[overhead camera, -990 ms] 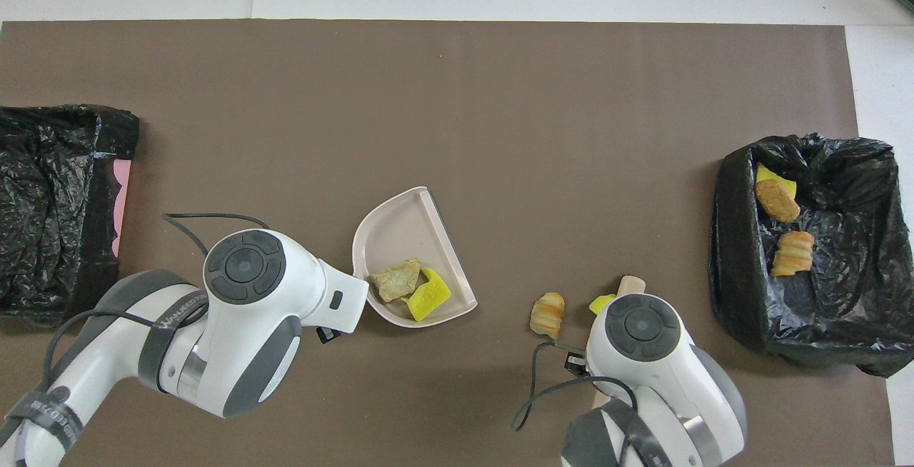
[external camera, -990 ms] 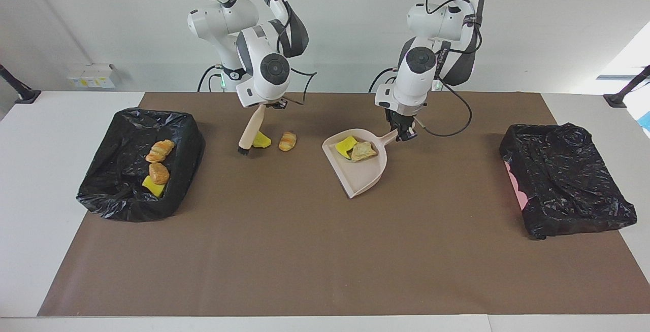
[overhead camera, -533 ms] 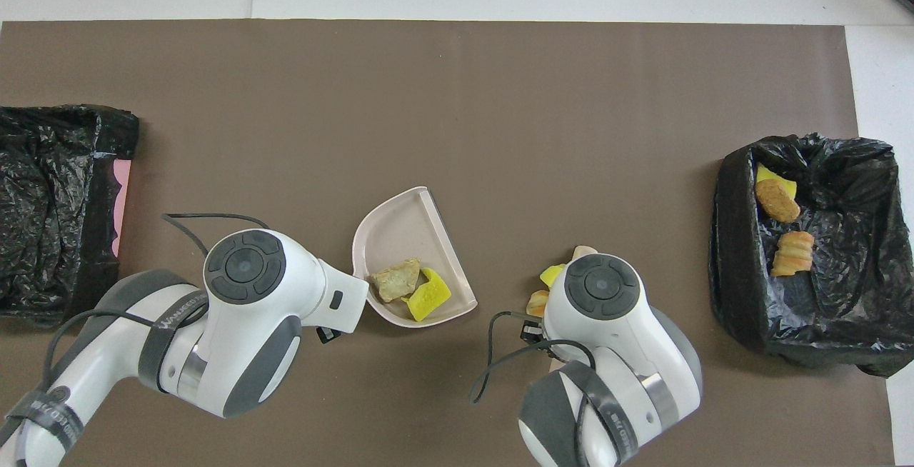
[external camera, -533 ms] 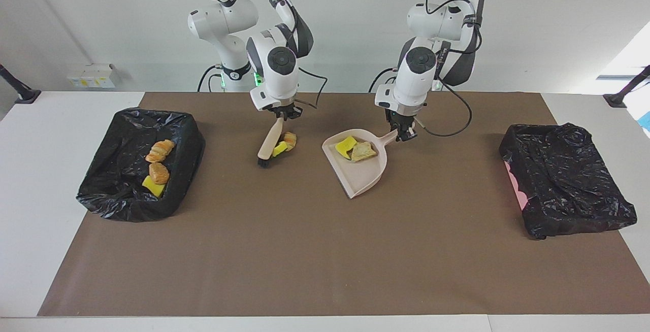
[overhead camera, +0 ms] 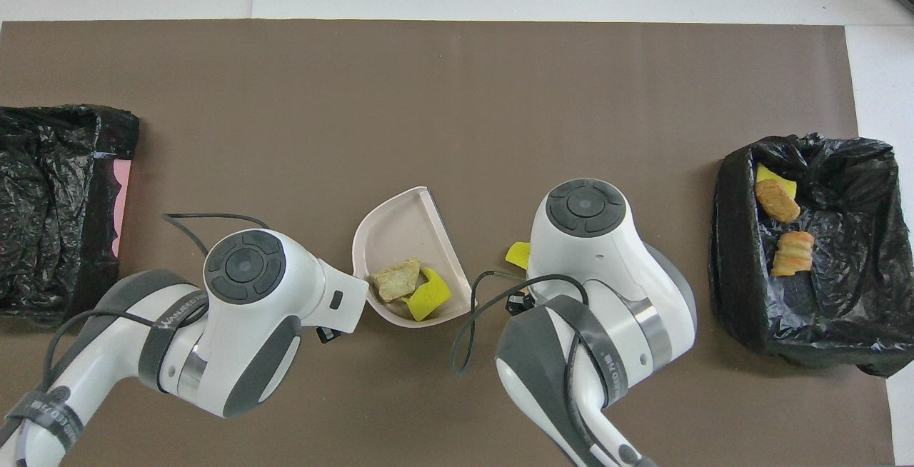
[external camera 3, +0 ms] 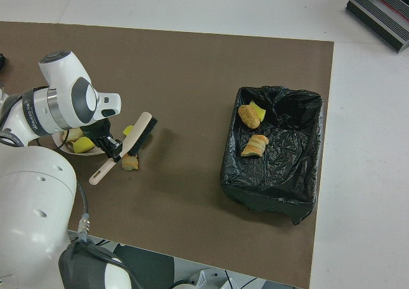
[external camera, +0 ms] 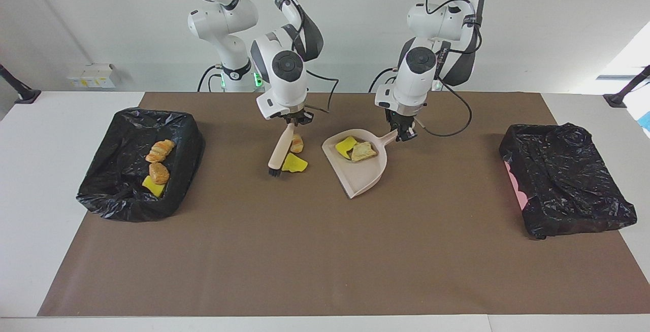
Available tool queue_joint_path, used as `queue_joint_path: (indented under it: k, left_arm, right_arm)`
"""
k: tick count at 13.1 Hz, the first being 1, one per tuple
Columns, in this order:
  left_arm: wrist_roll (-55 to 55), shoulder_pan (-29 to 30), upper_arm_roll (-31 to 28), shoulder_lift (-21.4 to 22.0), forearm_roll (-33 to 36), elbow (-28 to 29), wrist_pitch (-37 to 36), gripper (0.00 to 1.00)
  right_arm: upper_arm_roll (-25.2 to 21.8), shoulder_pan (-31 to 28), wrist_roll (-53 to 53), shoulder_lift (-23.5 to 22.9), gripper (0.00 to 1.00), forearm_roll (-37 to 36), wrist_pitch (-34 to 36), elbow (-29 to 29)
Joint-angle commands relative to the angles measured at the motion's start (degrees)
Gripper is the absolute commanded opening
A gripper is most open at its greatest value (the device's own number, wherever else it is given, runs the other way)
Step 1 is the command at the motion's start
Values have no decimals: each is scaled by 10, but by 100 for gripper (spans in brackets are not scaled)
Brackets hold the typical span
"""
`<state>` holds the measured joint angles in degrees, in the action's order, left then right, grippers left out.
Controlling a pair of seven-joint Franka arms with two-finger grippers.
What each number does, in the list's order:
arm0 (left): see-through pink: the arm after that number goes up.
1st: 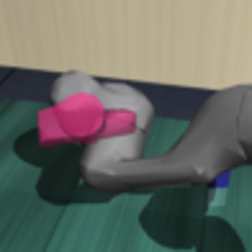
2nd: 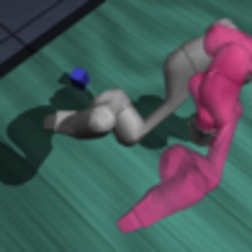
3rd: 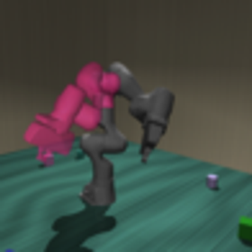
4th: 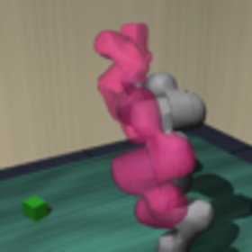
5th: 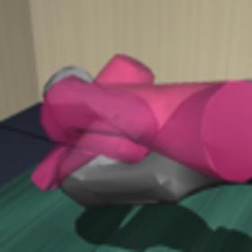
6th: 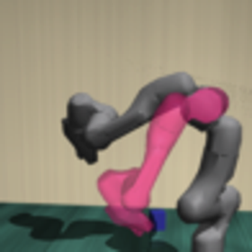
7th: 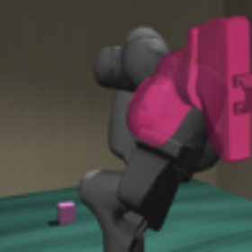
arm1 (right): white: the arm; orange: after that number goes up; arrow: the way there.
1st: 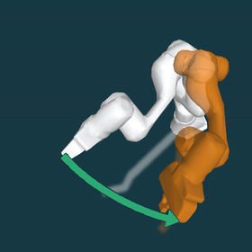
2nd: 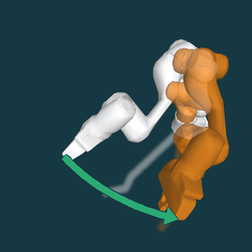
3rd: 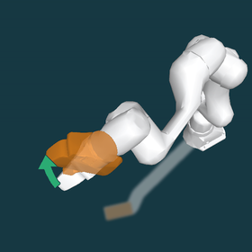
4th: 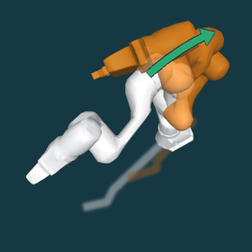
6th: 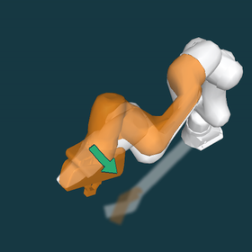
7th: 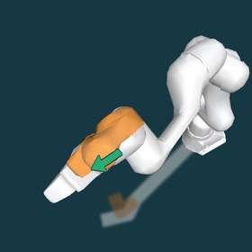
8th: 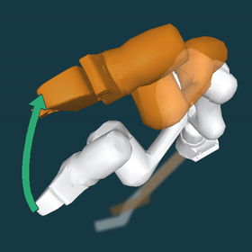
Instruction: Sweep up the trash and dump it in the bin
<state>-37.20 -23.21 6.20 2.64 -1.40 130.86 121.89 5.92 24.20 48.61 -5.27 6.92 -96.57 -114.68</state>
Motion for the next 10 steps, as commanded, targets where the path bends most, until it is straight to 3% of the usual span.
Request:
queue_joint_path:
  k: [1, 3, 6, 10]
  left_arm:
    - [15, -3, -5, 1, 0, 9, 18, 0]
    - [16, -3, -5, 1, 0, 9, 17, 0]
    - [15, -3, -5, 1, 0, 9, 18, 0]
    - [15, -3, -5, 1, 0, 9, 16, 0]
  right_arm:
    - [4, 39, 74, 68, 0, 24, -37, -97]
    - [7, 53, 110, 77, 0, 71, -99, -146]
    - [6, 79, 135, 26, 0, 72, -188, -148]
    - [5, 39, 79, -46, 0, 65, -190, -40]
